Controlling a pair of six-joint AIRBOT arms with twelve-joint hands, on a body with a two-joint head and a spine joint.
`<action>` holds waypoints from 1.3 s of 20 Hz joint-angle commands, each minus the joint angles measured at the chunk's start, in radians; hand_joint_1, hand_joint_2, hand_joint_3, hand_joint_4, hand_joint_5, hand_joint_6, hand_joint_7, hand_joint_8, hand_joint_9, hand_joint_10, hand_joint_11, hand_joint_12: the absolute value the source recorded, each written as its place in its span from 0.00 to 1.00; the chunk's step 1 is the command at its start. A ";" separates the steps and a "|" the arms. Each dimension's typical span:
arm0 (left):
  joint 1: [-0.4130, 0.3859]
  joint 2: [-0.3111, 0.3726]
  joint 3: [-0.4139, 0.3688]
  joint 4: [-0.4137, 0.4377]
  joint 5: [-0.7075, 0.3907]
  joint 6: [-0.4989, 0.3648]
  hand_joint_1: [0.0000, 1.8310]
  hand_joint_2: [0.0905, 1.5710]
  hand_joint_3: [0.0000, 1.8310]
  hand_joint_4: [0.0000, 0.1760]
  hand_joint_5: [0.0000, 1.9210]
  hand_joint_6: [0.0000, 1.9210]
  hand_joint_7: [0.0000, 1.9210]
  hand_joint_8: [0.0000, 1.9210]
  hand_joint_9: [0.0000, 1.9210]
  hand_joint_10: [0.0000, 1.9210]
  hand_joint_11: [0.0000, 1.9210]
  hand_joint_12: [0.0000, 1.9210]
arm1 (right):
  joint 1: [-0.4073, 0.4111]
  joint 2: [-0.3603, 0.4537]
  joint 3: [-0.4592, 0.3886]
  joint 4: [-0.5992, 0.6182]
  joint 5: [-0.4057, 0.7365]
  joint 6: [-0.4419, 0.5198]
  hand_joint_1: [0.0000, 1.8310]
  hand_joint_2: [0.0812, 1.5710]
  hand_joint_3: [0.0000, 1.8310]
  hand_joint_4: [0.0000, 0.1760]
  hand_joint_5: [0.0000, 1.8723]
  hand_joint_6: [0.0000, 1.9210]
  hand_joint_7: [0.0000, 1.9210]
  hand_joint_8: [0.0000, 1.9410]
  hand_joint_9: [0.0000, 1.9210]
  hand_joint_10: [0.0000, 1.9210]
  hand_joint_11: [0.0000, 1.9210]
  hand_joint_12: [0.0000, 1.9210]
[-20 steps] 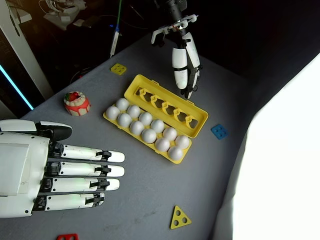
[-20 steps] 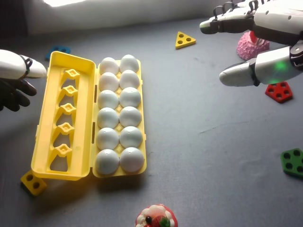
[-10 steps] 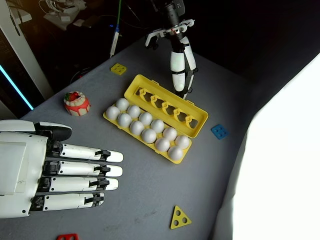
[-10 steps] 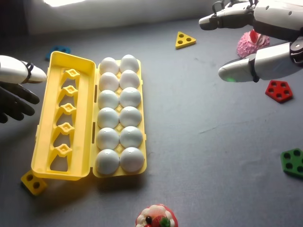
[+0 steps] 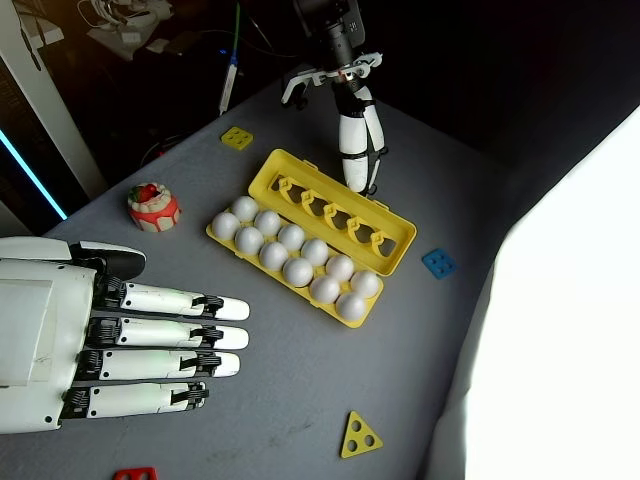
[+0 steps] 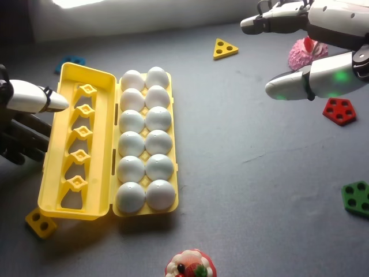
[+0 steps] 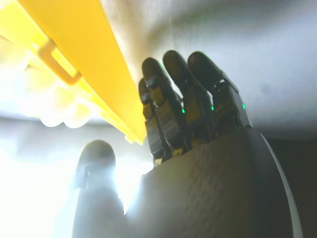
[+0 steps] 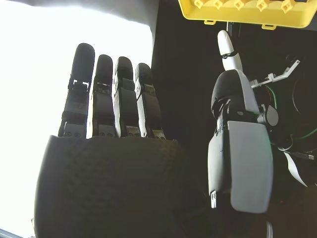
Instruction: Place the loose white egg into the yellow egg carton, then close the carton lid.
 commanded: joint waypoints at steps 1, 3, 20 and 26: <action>-0.002 -0.004 -0.002 0.003 0.042 -0.021 0.07 0.82 0.00 0.00 0.31 0.01 0.37 0.00 0.20 0.39 0.00 0.83 | 0.016 0.006 -0.002 0.010 0.110 0.000 0.26 0.69 0.00 0.00 0.13 0.03 0.14 0.00 0.00 0.33 0.00 0.67; 0.000 -0.004 -0.005 0.003 0.043 -0.037 0.08 0.82 0.00 0.00 0.31 0.01 0.37 0.00 0.20 0.38 0.00 0.83 | 0.015 0.006 -0.002 0.010 0.110 0.000 0.27 0.69 0.00 0.00 0.14 0.04 0.14 0.00 0.00 0.33 0.00 0.66; -0.229 -0.004 -0.061 0.018 -0.031 -0.047 0.07 0.82 0.00 0.00 0.31 0.00 0.37 0.00 0.20 0.39 0.00 0.83 | 0.015 0.006 -0.002 0.010 0.111 0.001 0.24 0.70 0.00 0.00 0.13 0.03 0.14 0.00 0.03 0.31 0.00 0.68; -0.319 -0.004 -0.128 0.039 -0.074 -0.039 0.08 0.82 0.00 0.00 0.31 0.00 0.37 0.00 0.19 0.39 0.00 0.83 | 0.015 0.006 -0.006 0.010 0.111 0.001 0.24 0.69 0.00 0.00 0.13 0.03 0.15 0.00 0.03 0.31 0.00 0.66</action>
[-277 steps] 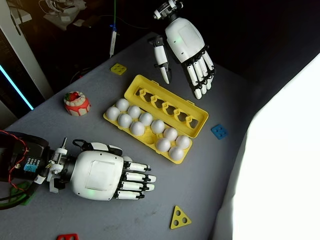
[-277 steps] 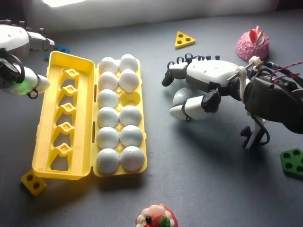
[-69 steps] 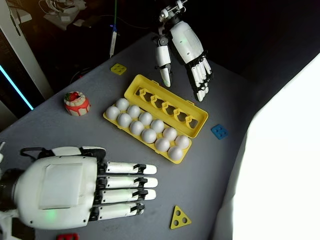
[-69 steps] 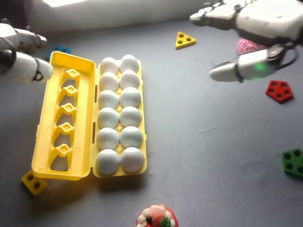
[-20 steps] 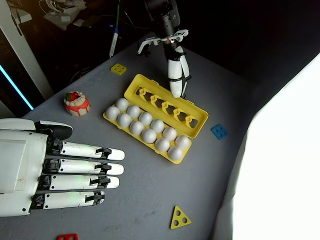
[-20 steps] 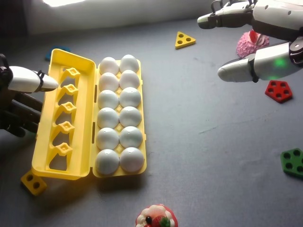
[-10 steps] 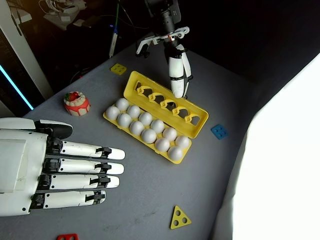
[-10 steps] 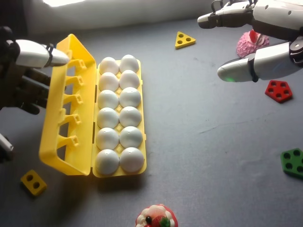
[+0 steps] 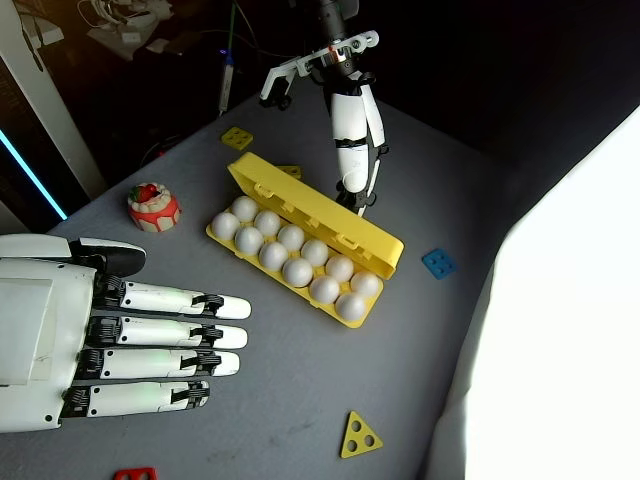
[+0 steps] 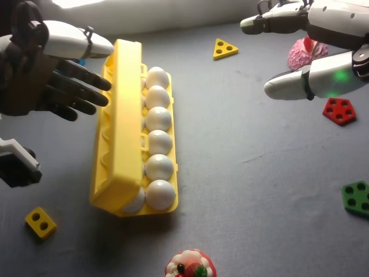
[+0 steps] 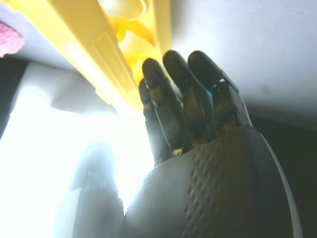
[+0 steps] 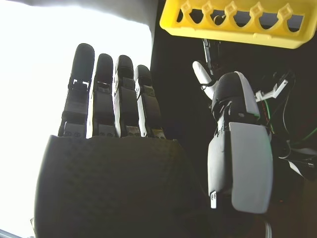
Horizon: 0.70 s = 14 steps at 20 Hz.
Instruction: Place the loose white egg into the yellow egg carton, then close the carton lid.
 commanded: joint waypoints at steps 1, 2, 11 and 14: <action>-0.017 -0.003 -0.012 0.024 0.043 -0.004 0.08 0.82 0.00 0.00 0.31 0.00 0.37 0.00 0.19 0.39 0.00 0.83 | 0.015 0.006 -0.005 0.009 0.111 0.001 0.25 0.69 0.00 0.00 0.14 0.03 0.15 0.00 0.03 0.30 0.00 0.66; -0.019 -0.003 -0.022 0.024 0.042 -0.002 0.08 0.82 0.00 0.00 0.31 0.00 0.37 0.00 0.18 0.40 0.00 0.83 | 0.015 0.006 -0.005 0.009 0.111 0.001 0.24 0.70 0.00 0.00 0.13 0.03 0.15 0.00 0.03 0.30 0.00 0.66; -0.013 -0.016 -0.134 0.025 0.052 0.021 0.09 0.82 0.00 0.00 0.32 0.01 0.37 0.00 0.19 0.40 0.01 0.82 | 0.016 0.006 -0.007 0.009 0.113 0.001 0.25 0.70 0.00 0.00 0.13 0.03 0.14 0.00 0.03 0.28 0.00 0.65; 0.005 -0.031 -0.150 0.022 0.070 0.022 0.08 0.82 0.00 0.00 0.32 0.01 0.38 0.01 0.19 0.39 0.02 0.82 | 0.016 0.006 -0.008 0.009 0.113 0.001 0.26 0.70 0.00 0.00 0.14 0.03 0.14 0.00 0.03 0.28 0.00 0.64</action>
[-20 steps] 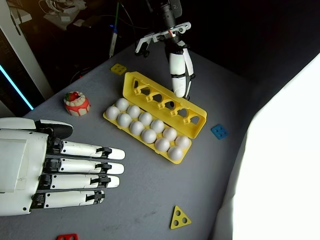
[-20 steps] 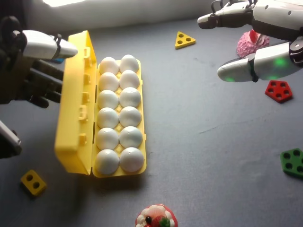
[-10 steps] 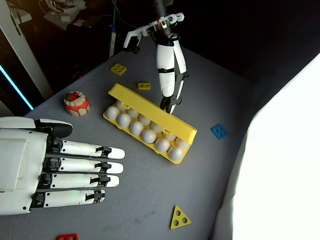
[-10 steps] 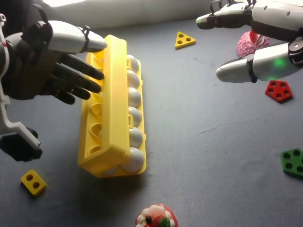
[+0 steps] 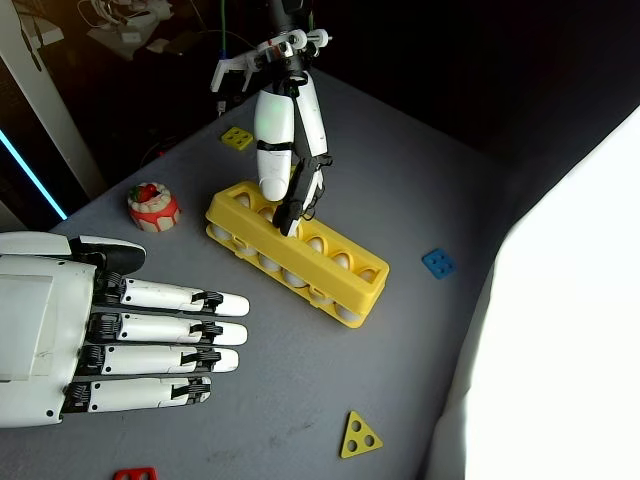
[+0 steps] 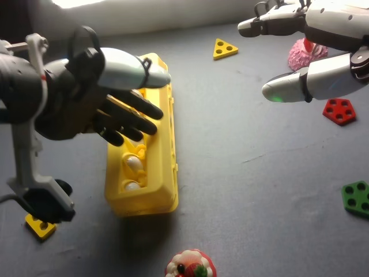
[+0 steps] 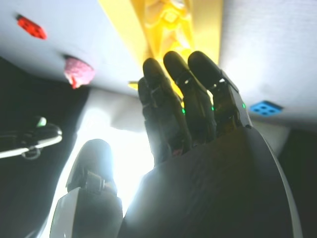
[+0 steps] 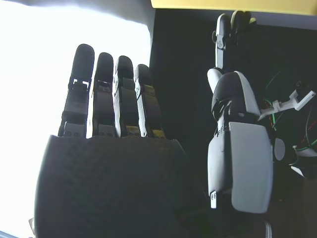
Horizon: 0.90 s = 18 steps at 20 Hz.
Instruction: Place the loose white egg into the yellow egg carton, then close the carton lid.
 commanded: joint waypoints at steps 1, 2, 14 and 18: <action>0.001 -0.006 -0.006 0.013 0.066 -0.004 0.07 0.82 0.00 0.00 0.32 0.01 0.37 0.00 0.19 0.39 0.01 0.82 | 0.016 0.006 -0.001 0.009 0.113 0.001 0.25 0.70 0.00 0.00 0.14 0.03 0.14 0.00 0.03 0.28 0.00 0.64; 0.016 -0.016 -0.010 0.009 0.080 -0.004 0.07 0.83 0.00 0.00 0.31 0.00 0.37 0.00 0.18 0.39 0.00 0.82 | 0.016 0.007 -0.001 0.009 0.113 0.001 0.23 0.71 0.00 0.00 0.13 0.02 0.14 0.00 0.03 0.28 0.00 0.64; 0.014 -0.047 0.033 0.010 0.121 0.093 0.08 0.82 0.00 0.00 0.32 0.01 0.38 0.00 0.19 0.38 0.00 0.83 | 0.016 0.008 -0.004 0.009 0.113 0.001 0.23 0.71 0.00 0.00 0.15 0.02 0.15 0.00 0.04 0.29 0.00 0.64; -0.025 -0.047 0.074 0.009 0.121 0.189 0.07 0.82 0.00 0.00 0.32 0.00 0.37 0.00 0.19 0.38 0.00 0.82 | 0.016 0.009 -0.005 0.009 0.113 0.001 0.25 0.70 0.00 0.00 0.15 0.02 0.14 0.00 0.04 0.28 0.00 0.64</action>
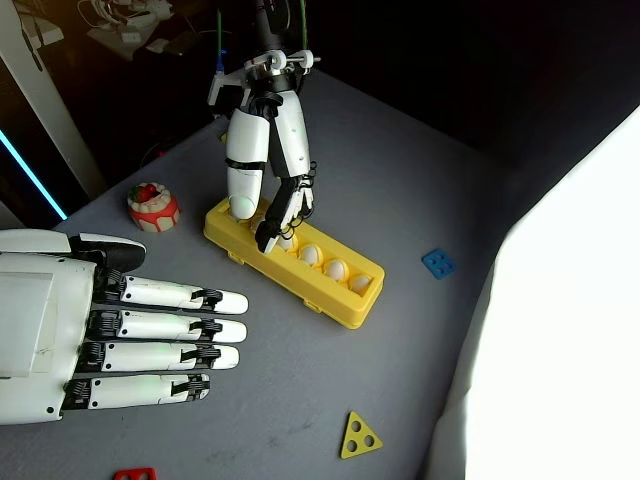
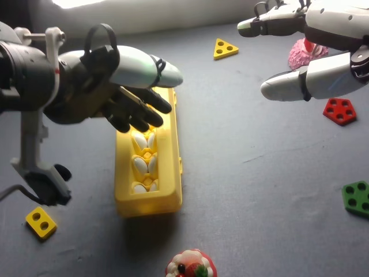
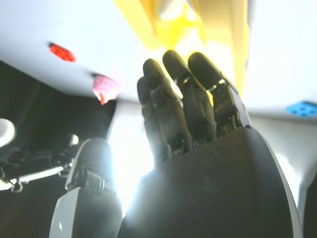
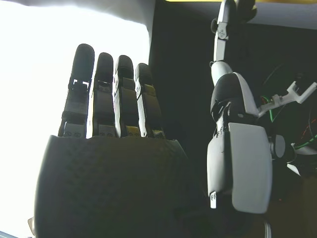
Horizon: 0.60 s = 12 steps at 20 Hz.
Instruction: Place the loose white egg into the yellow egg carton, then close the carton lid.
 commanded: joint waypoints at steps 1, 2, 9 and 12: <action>-0.021 -0.004 0.011 0.010 0.060 0.025 0.06 0.82 0.00 0.00 0.32 0.00 0.37 0.00 0.19 0.38 0.00 0.83 | 0.016 0.007 -0.003 0.009 0.112 0.001 0.24 0.70 0.00 0.00 0.15 0.02 0.15 0.00 0.05 0.28 0.00 0.66; -0.027 -0.004 0.017 0.007 0.060 0.049 0.06 0.82 0.00 0.00 0.32 0.00 0.37 0.00 0.19 0.38 0.00 0.83 | 0.016 0.008 -0.003 0.009 0.112 0.001 0.24 0.70 0.00 0.00 0.15 0.02 0.15 0.00 0.05 0.28 0.00 0.66; -0.091 0.001 0.063 0.002 0.064 0.303 0.06 0.82 0.00 0.00 0.32 0.01 0.38 0.01 0.19 0.43 0.00 0.85 | 0.015 0.009 -0.005 0.009 0.112 0.000 0.24 0.71 0.00 0.00 0.26 0.09 0.30 0.05 0.13 0.50 0.00 0.83; -0.101 0.007 0.065 0.005 0.083 0.374 0.07 0.82 0.00 0.00 0.34 0.01 0.40 0.02 0.18 0.49 0.00 0.88 | 0.014 0.015 -0.010 0.009 0.112 0.000 0.25 0.71 0.00 0.00 0.28 0.37 0.37 0.24 0.22 0.64 0.07 0.95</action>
